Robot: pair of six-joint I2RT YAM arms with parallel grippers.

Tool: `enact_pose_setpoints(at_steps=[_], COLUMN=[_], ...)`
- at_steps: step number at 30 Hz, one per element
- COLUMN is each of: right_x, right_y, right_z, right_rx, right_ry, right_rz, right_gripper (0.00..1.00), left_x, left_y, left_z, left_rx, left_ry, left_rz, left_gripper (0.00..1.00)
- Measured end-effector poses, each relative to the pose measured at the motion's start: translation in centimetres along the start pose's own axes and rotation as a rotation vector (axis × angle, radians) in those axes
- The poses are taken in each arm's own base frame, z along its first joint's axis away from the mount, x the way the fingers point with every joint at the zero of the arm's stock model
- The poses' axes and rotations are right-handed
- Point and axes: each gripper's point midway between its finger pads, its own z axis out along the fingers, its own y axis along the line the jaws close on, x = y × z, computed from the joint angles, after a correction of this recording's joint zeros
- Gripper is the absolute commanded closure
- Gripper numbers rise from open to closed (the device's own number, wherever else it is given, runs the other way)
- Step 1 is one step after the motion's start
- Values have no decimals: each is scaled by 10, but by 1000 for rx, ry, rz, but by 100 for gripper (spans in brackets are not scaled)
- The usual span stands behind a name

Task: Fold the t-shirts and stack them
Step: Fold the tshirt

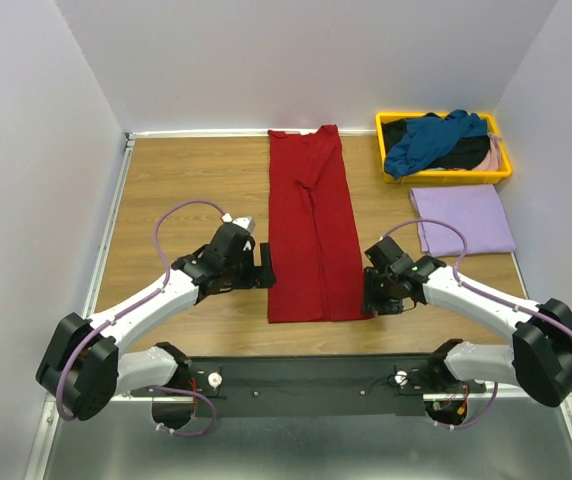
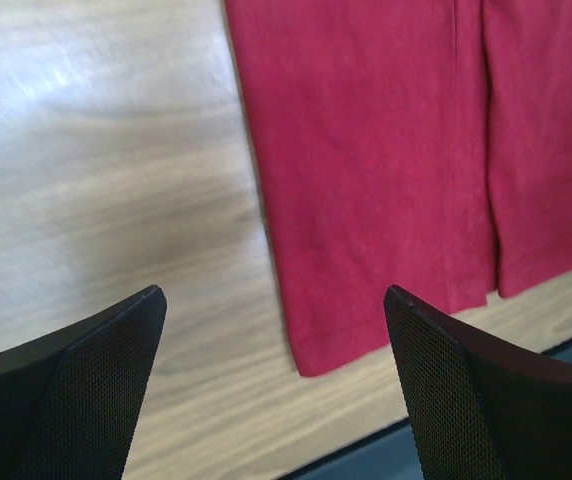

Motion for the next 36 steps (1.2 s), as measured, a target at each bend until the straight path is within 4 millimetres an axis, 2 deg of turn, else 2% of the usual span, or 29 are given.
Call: enact_pose_setpoints(at_steps=[7,17,23,36], right_x=[-2,-6,-8,-2], right_y=[5,6,3,-1], right_z=[9,10,10,14], right_rx=[-19,-23,-5,19], right_ry=[8,-8,-20,15], right_rz=[7,11,23,25], right_gripper=[52,54,59,63], left_x=[16,35,47,50], left_y=[-4,-8,-6,-14], left_z=[1,9,12,15], left_rx=[-23,-77,-112,-145], left_ry=[45,93,130,163], left_rz=[-30,-31,-25,4], left_gripper=[3,3,3,3])
